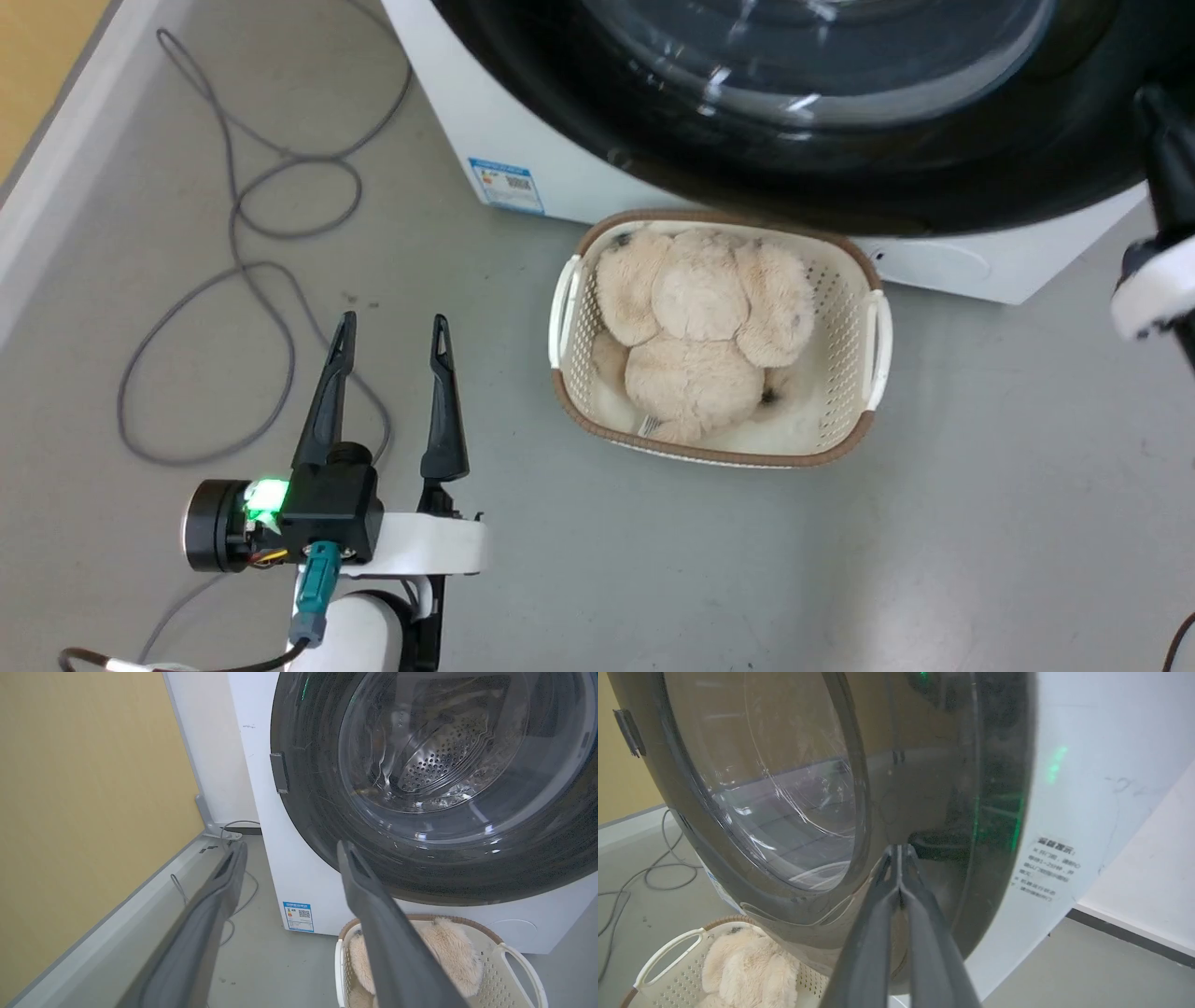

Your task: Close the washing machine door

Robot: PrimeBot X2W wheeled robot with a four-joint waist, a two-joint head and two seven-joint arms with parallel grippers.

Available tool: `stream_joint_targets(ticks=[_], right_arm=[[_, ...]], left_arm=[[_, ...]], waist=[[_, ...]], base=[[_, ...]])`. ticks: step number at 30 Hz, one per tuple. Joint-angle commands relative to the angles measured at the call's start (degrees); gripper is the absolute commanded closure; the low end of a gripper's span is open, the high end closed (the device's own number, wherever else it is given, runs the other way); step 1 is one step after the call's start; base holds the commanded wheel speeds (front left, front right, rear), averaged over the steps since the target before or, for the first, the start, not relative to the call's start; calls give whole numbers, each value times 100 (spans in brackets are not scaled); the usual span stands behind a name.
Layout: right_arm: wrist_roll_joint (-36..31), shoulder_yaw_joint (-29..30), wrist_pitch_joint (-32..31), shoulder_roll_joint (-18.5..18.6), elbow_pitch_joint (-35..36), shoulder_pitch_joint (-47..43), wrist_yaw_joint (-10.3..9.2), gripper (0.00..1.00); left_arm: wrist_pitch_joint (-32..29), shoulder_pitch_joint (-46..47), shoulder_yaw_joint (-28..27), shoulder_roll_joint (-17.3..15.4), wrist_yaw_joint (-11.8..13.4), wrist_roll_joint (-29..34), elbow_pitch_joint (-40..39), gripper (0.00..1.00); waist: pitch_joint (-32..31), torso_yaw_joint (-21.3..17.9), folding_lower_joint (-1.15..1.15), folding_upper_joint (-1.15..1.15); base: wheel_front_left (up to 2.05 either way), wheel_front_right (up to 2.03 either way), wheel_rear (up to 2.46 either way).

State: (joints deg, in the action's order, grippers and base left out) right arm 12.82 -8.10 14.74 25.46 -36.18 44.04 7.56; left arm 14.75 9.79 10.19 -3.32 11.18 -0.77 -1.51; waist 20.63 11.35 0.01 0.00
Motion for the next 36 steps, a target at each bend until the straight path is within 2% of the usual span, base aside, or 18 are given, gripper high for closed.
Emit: stream_joint_targets(ticks=[1, 9, 18, 23, 24, 29, 30, 36], right_arm=[[-15, 75, 26, 16, -106, 180, -8, 100], [-235, 582, 26, -115, -649, 589, -8, 100], [-359, 732, 26, -355, -514, 440, -8, 100], [-560, 1244, 26, -601, 388, 24, -8, 100], [-560, 1244, 26, -601, 388, 24, -8, 100], [-917, 1670, 26, -986, 1710, -586, -8, 100], [-1016, 1744, 26, -1146, 2213, -874, -8, 100], [-1152, 1693, 26, -1597, 3271, -1754, -8, 100]], left_arm=[[25, 104, -1, 5, 39, -38, -16, 0], [25, 167, 31, 22, 89, -62, -12, 0], [25, 102, -59, 26, 108, -59, 49, 0], [25, -2, -165, -16, 84, -50, 178, 0], [25, -2, -165, -16, 84, -50, 178, 0], [25, -165, -258, -67, 69, -38, 272, 0], [25, -234, -286, -83, 69, -32, 294, 0], [25, -468, -354, -136, 68, -15, 317, 0]], waist=[[36, 27, -1, 0], [108, 53, -1, 0], [-53, -151, -1, 0], [-400, -342, -1, 0], [-400, -342, -1, 0], [-798, -550, -1, 0], [-939, -631, -1, 0], [-1262, -852, -1, 0]], base=[[0, 0, 0], [0, 0, 0], [0, 0, 0], [0, 0, 0], [0, 0, 0], [0, 0, 0], [0, 0, 0], [0, 0, 0]])
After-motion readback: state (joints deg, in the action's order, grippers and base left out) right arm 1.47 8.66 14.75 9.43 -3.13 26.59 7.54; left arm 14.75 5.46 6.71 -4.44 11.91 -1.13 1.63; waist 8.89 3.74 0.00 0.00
